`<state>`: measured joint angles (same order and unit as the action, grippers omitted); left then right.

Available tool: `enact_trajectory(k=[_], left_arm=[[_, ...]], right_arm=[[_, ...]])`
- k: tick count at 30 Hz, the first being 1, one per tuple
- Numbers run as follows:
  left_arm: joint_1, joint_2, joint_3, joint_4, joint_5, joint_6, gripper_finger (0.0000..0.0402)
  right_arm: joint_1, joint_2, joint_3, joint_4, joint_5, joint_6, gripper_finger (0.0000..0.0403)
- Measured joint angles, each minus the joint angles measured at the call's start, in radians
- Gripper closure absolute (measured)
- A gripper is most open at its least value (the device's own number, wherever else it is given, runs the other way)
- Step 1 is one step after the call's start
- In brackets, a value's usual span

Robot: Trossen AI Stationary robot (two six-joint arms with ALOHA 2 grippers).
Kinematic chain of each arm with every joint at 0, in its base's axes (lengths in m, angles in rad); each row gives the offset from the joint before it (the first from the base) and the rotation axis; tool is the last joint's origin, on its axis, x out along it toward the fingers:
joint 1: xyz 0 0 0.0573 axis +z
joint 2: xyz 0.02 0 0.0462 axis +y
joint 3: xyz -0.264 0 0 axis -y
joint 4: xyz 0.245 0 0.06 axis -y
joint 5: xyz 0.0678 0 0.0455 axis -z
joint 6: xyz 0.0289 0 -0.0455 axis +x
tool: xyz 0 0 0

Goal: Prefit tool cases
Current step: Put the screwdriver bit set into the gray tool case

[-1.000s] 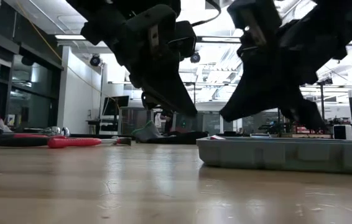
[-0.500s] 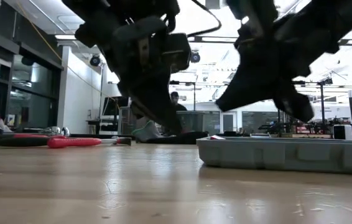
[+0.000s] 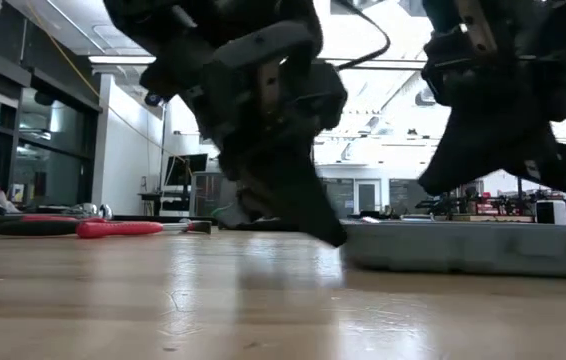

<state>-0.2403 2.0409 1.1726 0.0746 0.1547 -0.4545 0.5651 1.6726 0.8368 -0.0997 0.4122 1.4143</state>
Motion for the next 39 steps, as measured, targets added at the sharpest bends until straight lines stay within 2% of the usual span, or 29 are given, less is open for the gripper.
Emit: enact_trajectory(k=[9,16,28,39], left_arm=[[0.04,0.06,0.113,-0.014,0.054,0.046,0.0402],[0.046,0.052,0.114,-0.062,0.059,0.064,0.0402],[0.058,-0.003,0.115,-0.039,0.046,0.08,0.0401],[0.059,0.008,0.114,-0.02,0.045,0.1,0.0401]], right_arm=[[0.018,0.0,0.0,-0.038,0.002,0.03,0.0403],[0.017,0.0,0.0,-0.075,0.001,0.046,0.0403],[0.012,0.0,0.0,-0.088,-0.016,0.049,0.0403],[0.045,0.0,0.0,-0.163,-0.051,0.122,0.0403]])
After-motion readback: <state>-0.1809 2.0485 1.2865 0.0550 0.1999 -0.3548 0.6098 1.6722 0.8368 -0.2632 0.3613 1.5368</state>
